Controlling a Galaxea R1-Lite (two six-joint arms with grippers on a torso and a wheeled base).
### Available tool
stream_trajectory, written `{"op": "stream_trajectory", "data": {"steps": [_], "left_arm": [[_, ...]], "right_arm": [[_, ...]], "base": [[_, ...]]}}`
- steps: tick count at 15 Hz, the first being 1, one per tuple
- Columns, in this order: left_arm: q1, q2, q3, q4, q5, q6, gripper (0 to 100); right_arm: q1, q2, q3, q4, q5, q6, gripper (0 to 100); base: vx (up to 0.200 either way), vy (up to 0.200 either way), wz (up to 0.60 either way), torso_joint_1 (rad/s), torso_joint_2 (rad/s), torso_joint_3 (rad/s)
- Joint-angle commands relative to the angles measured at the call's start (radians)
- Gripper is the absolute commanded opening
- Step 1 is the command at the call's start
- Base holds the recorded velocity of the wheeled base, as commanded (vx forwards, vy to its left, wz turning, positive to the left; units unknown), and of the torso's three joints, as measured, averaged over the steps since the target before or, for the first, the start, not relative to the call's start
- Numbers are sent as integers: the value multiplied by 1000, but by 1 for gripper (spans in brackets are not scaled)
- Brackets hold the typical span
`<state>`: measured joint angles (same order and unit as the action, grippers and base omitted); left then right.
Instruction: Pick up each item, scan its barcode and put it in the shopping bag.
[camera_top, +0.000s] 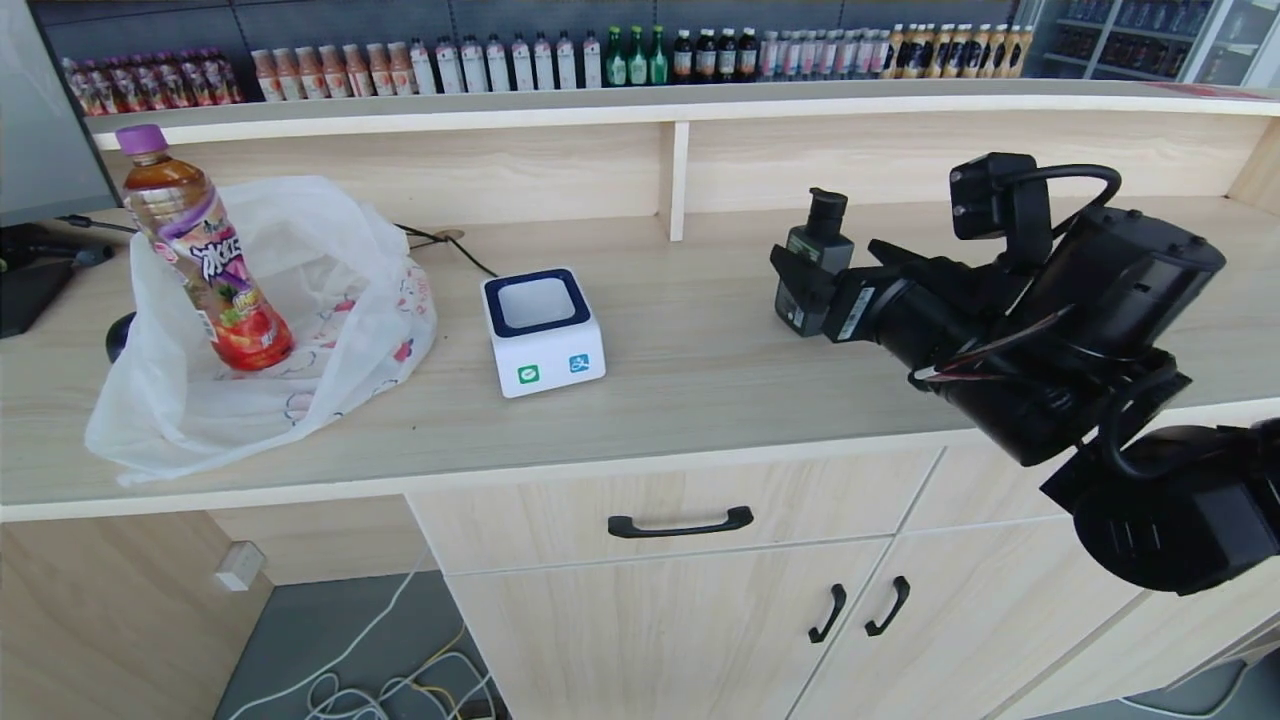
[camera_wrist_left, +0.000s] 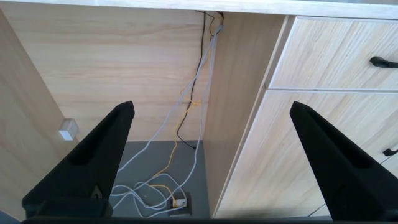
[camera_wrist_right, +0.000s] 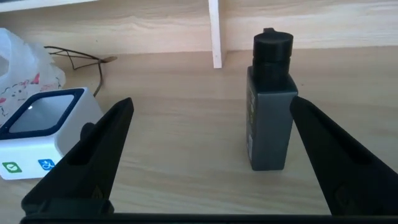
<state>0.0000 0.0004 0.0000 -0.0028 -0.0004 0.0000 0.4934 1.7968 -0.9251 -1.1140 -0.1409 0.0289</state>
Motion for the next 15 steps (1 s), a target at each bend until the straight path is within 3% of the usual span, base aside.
{"op": "stream_trajectory", "data": {"steps": [1, 15], "left_arm": [[0, 0, 0, 0, 0, 0, 100], [0, 0, 0, 0, 0, 0, 100]], "right_arm": [[-29, 58, -40, -3, 14, 3, 100], [-128, 269, -310, 51, 153, -21, 100]], "base": [[0, 0, 0, 0, 0, 0], [0, 0, 0, 0, 0, 0]]}}
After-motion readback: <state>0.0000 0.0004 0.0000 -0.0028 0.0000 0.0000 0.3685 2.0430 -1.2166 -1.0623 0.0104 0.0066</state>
